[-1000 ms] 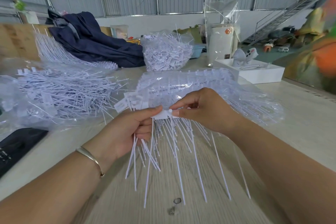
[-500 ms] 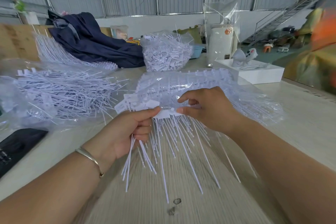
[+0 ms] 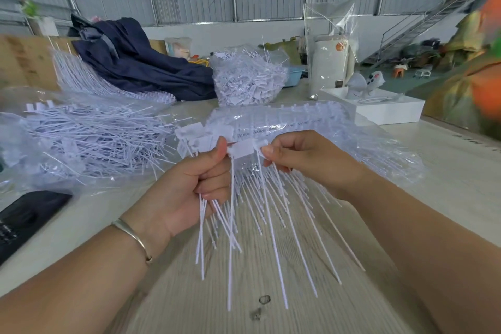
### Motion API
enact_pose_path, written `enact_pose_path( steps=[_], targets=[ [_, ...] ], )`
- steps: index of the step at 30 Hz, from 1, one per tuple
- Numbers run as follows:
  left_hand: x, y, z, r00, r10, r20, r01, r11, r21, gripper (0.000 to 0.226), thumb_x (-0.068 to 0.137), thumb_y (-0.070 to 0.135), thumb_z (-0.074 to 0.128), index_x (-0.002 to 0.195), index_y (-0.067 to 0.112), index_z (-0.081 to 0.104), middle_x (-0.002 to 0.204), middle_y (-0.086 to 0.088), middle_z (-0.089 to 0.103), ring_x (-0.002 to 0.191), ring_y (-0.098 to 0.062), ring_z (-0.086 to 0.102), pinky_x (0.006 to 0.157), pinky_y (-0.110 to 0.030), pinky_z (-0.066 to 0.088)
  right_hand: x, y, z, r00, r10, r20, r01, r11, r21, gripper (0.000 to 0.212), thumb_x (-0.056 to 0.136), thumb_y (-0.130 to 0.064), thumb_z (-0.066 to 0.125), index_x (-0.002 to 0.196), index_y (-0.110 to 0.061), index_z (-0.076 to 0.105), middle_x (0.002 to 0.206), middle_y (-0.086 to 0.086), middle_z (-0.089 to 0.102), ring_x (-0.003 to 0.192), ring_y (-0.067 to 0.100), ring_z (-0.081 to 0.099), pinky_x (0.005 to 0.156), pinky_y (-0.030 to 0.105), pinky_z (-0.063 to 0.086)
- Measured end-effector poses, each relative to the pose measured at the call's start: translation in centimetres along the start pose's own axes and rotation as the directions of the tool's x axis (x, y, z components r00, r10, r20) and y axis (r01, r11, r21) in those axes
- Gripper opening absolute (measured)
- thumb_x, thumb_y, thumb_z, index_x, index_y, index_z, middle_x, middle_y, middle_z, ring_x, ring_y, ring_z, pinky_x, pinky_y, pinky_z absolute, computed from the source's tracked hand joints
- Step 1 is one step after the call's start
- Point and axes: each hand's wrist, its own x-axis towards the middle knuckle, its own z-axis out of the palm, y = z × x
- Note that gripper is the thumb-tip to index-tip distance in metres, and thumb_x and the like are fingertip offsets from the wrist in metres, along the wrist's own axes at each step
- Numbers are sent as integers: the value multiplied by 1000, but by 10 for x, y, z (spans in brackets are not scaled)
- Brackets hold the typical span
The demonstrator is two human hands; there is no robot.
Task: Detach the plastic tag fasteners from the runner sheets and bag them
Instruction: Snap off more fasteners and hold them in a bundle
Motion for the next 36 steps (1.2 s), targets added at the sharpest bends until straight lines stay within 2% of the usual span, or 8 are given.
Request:
enact_pose_path(
  steps=[4, 8, 13, 18, 25, 29, 33, 36],
  targets=[
    [0, -5, 1, 992, -70, 104, 65, 997, 49, 45, 65, 42, 87, 51, 21, 50, 45, 11, 30, 41, -6, 14, 38, -16, 23, -2, -2, 13, 995, -18, 102, 14, 999, 35, 58, 78, -54, 65, 83, 3, 65, 61, -1, 51, 62, 11, 45, 64, 17, 38],
    [3, -4, 1, 992, -73, 106, 66, 996, 67, 49, 68, 43, 85, 52, 20, 45, 45, 10, 28, 40, -6, 15, 38, -15, 28, -2, -4, 15, 1000, -14, 28, 13, 999, 34, 73, 72, -65, 66, 82, 7, 62, 59, 0, 48, 60, 13, 41, 63, 21, 35],
    [6, -4, 3, 998, -65, -18, 65, 998, 9, 35, 88, 41, 61, 67, 14, 54, 57, 6, 31, 40, -3, 21, 38, -16, 18, -1, -4, 10, 996, -7, -91, 11, 999, 42, 60, 68, -55, 72, 76, 4, 61, 60, 6, 43, 55, 11, 37, 59, 24, 32],
    [8, 3, -3, 974, -64, -217, 55, 997, -48, 27, 84, 36, 58, 68, 15, 51, 59, 2, 48, 37, -3, 30, 33, -14, 14, 2, -3, 4, 989, 9, -148, 4, 996, 91, 34, 78, -29, 78, 86, 2, 65, 58, -2, 49, 54, 9, 43, 57, 20, 35],
    [4, -1, -6, 958, -10, -287, 52, 989, 139, 34, 65, 1, 66, 66, 18, 36, 65, 2, 10, 34, -2, 20, 33, -14, 18, 2, -1, 3, 976, -19, -215, 30, 998, 50, 5, 87, -9, 69, 87, -6, 64, 74, 12, 56, 69, 20, 51, 66, 28, 41],
    [7, -4, -8, 921, 38, -388, 64, 967, 248, 32, 73, -9, 55, 66, 18, 38, 63, 1, 13, 35, -4, 17, 33, -15, 15, 3, 3, 3, 972, -83, -221, 67, 994, -82, 3, 87, -6, 66, 85, -5, 67, 73, 2, 59, 66, 11, 51, 68, 24, 41],
    [9, -6, -6, 912, 1, -411, 73, 983, 166, 7, 89, 16, 59, 85, 12, 63, 52, 8, 24, 36, -3, 21, 32, -14, 17, 3, 5, 2, 968, -141, -207, 105, 979, -175, 6, 85, -11, 70, 79, -12, 71, 71, -5, 61, 65, 6, 52, 65, 17, 40],
    [10, -10, -3, 911, -37, -411, 101, 986, 136, 20, 81, 32, 65, 76, 13, 60, 53, 7, 25, 38, -4, 23, 33, -15, 20, 3, 5, 3, 968, -158, -195, 122, 975, -184, 7, 84, -12, 71, 78, -14, 73, 69, -9, 63, 67, 11, 55, 64, 20, 41]
  ],
)
